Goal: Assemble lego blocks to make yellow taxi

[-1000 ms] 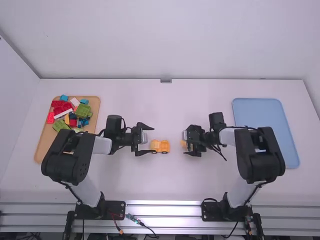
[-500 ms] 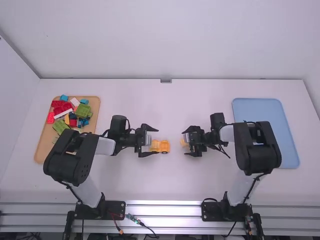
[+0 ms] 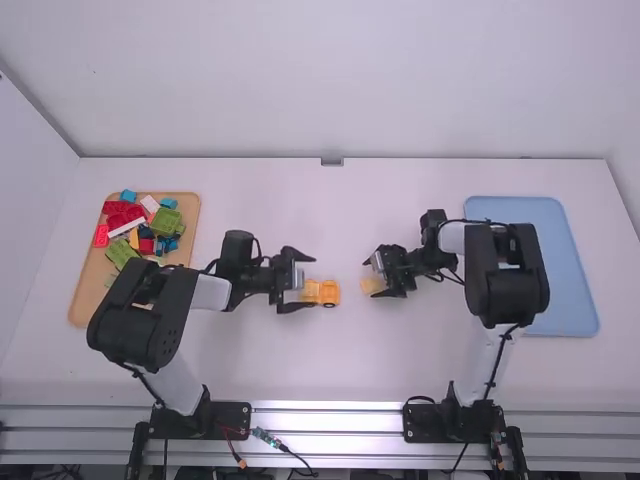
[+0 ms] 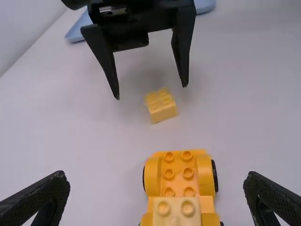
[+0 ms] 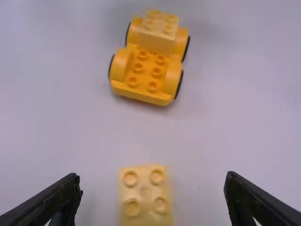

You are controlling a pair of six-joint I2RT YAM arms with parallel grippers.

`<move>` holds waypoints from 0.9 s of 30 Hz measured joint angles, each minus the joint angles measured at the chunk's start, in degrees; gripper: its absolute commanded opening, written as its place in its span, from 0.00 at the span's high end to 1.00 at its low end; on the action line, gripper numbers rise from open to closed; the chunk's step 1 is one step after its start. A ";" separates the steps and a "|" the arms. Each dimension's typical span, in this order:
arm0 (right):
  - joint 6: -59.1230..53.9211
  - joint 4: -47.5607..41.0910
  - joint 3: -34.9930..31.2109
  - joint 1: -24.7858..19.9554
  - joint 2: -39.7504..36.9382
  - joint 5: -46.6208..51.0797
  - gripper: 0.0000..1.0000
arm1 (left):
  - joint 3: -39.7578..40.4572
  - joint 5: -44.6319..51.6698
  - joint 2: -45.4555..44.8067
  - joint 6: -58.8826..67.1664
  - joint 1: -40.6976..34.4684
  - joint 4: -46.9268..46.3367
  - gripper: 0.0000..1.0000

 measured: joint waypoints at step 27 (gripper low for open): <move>8.98 3.52 0.13 0.79 3.08 1.25 0.39 | 0.02 -1.36 0.00 -2.60 -0.07 0.90 0.01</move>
